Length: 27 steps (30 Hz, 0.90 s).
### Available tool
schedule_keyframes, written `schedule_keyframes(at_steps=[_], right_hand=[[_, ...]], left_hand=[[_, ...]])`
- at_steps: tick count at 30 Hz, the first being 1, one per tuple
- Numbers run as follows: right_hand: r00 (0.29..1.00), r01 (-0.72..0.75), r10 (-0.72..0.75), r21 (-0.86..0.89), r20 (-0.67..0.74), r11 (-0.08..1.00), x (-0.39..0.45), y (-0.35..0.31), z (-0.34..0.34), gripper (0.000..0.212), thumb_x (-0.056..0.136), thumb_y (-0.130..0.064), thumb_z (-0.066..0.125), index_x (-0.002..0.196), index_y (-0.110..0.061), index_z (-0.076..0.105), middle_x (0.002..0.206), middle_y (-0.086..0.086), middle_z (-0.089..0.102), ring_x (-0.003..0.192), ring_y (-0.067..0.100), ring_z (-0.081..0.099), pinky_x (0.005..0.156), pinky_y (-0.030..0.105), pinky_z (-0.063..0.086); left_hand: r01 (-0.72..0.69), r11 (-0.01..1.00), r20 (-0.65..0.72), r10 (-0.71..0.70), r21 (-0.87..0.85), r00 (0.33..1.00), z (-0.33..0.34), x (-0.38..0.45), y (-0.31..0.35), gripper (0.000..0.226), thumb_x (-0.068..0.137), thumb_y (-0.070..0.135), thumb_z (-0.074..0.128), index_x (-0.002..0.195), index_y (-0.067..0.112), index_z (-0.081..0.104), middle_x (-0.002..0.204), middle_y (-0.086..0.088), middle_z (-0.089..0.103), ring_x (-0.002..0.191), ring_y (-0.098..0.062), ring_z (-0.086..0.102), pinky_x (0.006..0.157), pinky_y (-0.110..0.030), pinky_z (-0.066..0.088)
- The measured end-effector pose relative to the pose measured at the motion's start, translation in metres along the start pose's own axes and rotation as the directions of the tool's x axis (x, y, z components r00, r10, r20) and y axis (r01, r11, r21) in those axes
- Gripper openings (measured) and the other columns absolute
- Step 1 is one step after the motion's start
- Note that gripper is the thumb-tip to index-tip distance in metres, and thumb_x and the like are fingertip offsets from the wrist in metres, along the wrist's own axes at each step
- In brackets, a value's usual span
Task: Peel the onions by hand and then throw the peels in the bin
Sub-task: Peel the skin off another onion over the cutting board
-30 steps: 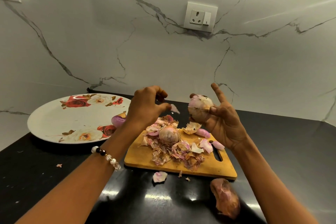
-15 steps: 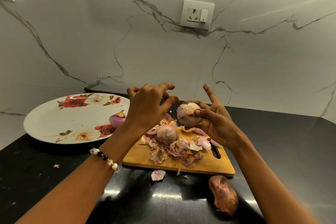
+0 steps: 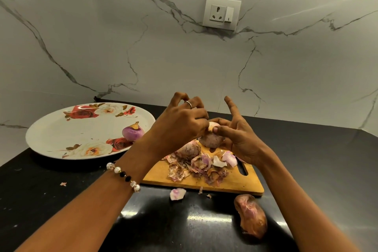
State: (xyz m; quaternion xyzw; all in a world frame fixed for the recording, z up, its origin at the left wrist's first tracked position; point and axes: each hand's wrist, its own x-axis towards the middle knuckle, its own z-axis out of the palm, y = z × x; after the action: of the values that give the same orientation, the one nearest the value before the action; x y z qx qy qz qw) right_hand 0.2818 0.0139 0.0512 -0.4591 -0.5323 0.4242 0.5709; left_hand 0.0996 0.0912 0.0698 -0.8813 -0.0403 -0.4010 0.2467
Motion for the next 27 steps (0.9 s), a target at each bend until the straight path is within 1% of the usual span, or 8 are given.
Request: schedule_keyframes(at_steps=[4,7,9,12,15,17,22,27], right_hand=[[1.0,-0.005,0.005,0.005,-0.023,1.0,-0.001,-0.001,0.002,0.108,0.075,-0.004,0.064,0.153,-0.041,-0.002,0.092,0.013,0.067,0.091,0.026,0.068,0.076,0.041,0.06],[0.999,-0.012,0.013,0.016,-0.035,1.0,0.0,-0.002,0.003,0.108,0.074,-0.005,0.064,0.153,-0.04,-0.001,0.092,0.013,0.068,0.093,0.028,0.068,0.076,0.041,0.06],[0.999,-0.02,0.021,0.033,-0.04,0.999,0.0,-0.002,0.003,0.108,0.073,-0.004,0.064,0.154,-0.039,0.001,0.09,0.012,0.069,0.093,0.028,0.068,0.077,0.043,0.06],[0.998,-0.023,0.026,0.044,-0.066,0.999,0.0,-0.003,0.0,0.108,0.072,-0.004,0.064,0.154,-0.038,0.002,0.087,0.011,0.071,0.092,0.028,0.068,0.08,0.044,0.059],[0.997,-0.021,0.023,0.034,-0.075,0.999,-0.001,-0.004,-0.001,0.108,0.072,-0.005,0.064,0.154,-0.036,0.002,0.082,0.009,0.071,0.089,0.026,0.069,0.082,0.045,0.057],[0.997,-0.024,0.025,0.018,-0.069,1.0,-0.001,-0.004,-0.001,0.107,0.072,-0.006,0.064,0.154,-0.034,0.001,0.081,0.007,0.072,0.087,0.024,0.07,0.083,0.044,0.057],[0.998,-0.028,0.025,-0.045,-0.057,0.999,-0.003,-0.007,0.001,0.11,0.071,-0.008,0.065,0.155,-0.031,-0.002,0.085,0.006,0.075,0.088,0.024,0.071,0.081,0.042,0.059],[0.999,-0.049,0.049,-0.027,-0.001,0.998,-0.005,-0.007,0.009,0.109,0.074,-0.004,0.064,0.155,-0.03,-0.005,0.089,0.012,0.074,0.089,0.028,0.072,0.072,0.04,0.06]], left_hand=[[-0.015,1.0,0.0,0.015,0.015,1.0,0.005,-0.001,-0.001,0.026,0.064,0.02,0.088,0.085,0.011,0.075,0.089,-0.005,0.073,0.091,-0.025,0.067,0.081,-0.04,0.048],[0.034,0.999,-0.008,-0.034,-0.015,0.999,0.01,-0.003,-0.002,0.024,0.068,0.018,0.086,0.087,0.009,0.075,0.089,-0.007,0.073,0.086,-0.025,0.068,0.076,-0.036,0.049],[0.101,0.985,0.021,-0.1,-0.138,0.995,0.011,-0.004,-0.005,0.017,0.073,0.016,0.08,0.087,0.008,0.074,0.088,-0.007,0.072,0.079,-0.023,0.068,0.073,-0.031,0.045],[0.202,0.905,0.109,-0.173,-0.374,0.979,0.006,-0.007,-0.011,0.017,0.078,0.019,0.07,0.089,0.007,0.076,0.087,-0.007,0.073,0.074,-0.019,0.069,0.073,-0.014,0.039],[0.203,0.895,0.146,-0.157,-0.397,0.977,0.004,-0.006,-0.011,0.017,0.078,0.019,0.071,0.089,0.008,0.076,0.086,-0.006,0.074,0.072,-0.016,0.069,0.073,-0.005,0.031],[0.176,0.911,0.126,-0.138,-0.372,0.982,0.005,-0.005,-0.009,0.019,0.078,0.022,0.068,0.087,0.008,0.077,0.084,-0.005,0.074,0.069,-0.015,0.069,0.072,-0.006,0.03],[0.15,0.936,0.1,-0.124,-0.317,0.987,0.011,-0.006,-0.008,0.017,0.076,0.022,0.071,0.085,0.008,0.076,0.082,-0.005,0.073,0.066,-0.017,0.068,0.068,-0.026,0.039],[0.191,0.941,0.117,-0.164,-0.281,0.98,0.013,-0.008,-0.01,0.015,0.073,0.016,0.075,0.084,0.004,0.075,0.082,-0.009,0.073,0.066,-0.021,0.068,0.071,-0.022,0.038]])
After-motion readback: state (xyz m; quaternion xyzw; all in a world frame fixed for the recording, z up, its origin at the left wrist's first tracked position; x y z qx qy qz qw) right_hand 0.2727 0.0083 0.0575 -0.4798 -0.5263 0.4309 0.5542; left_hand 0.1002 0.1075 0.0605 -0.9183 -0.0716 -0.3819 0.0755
